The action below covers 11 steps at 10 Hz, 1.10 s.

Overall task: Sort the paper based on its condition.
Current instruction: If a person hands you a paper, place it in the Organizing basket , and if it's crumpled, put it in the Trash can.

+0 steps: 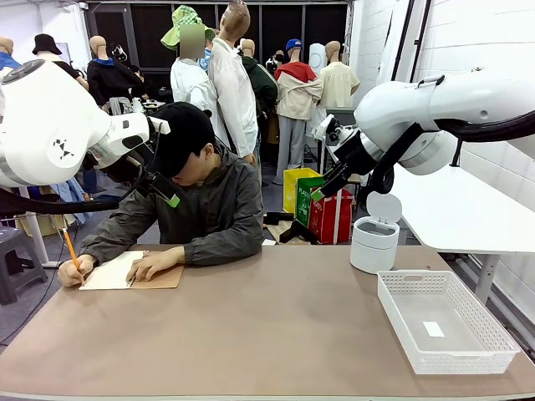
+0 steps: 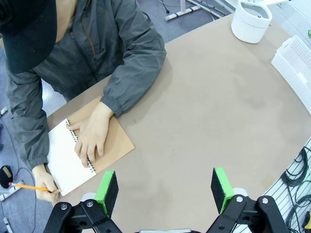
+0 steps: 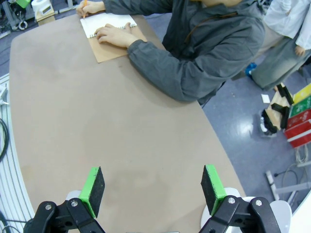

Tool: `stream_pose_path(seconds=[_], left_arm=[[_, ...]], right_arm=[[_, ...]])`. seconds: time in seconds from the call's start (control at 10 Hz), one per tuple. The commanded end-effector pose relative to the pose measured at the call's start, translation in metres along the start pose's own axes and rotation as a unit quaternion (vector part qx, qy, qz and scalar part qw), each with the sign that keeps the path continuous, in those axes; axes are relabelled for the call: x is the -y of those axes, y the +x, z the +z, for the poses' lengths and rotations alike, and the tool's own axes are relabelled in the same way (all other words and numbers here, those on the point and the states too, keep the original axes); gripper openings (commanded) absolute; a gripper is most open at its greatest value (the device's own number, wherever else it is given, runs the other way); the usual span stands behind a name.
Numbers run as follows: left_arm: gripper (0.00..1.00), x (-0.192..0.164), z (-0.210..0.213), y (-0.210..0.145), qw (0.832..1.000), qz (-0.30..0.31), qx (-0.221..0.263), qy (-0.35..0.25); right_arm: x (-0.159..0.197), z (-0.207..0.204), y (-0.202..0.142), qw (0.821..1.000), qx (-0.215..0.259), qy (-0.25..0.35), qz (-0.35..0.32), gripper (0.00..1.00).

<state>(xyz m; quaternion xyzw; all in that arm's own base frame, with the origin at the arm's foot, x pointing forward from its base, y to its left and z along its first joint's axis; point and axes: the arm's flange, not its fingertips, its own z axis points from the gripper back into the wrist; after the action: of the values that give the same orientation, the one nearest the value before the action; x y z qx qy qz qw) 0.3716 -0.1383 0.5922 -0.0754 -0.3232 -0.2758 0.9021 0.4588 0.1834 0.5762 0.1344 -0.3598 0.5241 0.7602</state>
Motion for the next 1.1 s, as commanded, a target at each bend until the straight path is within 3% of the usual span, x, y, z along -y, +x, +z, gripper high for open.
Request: stream_pose_path(seconds=[0.0,1.0], left_arm=[[1.00,-0.0011,0.0012,0.0008,1.000,0.001,0.002,0.000],[1.00,-0.0011,0.0012,0.0008,1.000,0.001,0.002,0.000]], right_arm=[[-0.0002,0.0008,0.0006,1.000,0.000,-0.001,-0.004,1.00],[-0.0002,0.0008,0.0006,1.000,0.000,-0.001,-0.004,1.00]])
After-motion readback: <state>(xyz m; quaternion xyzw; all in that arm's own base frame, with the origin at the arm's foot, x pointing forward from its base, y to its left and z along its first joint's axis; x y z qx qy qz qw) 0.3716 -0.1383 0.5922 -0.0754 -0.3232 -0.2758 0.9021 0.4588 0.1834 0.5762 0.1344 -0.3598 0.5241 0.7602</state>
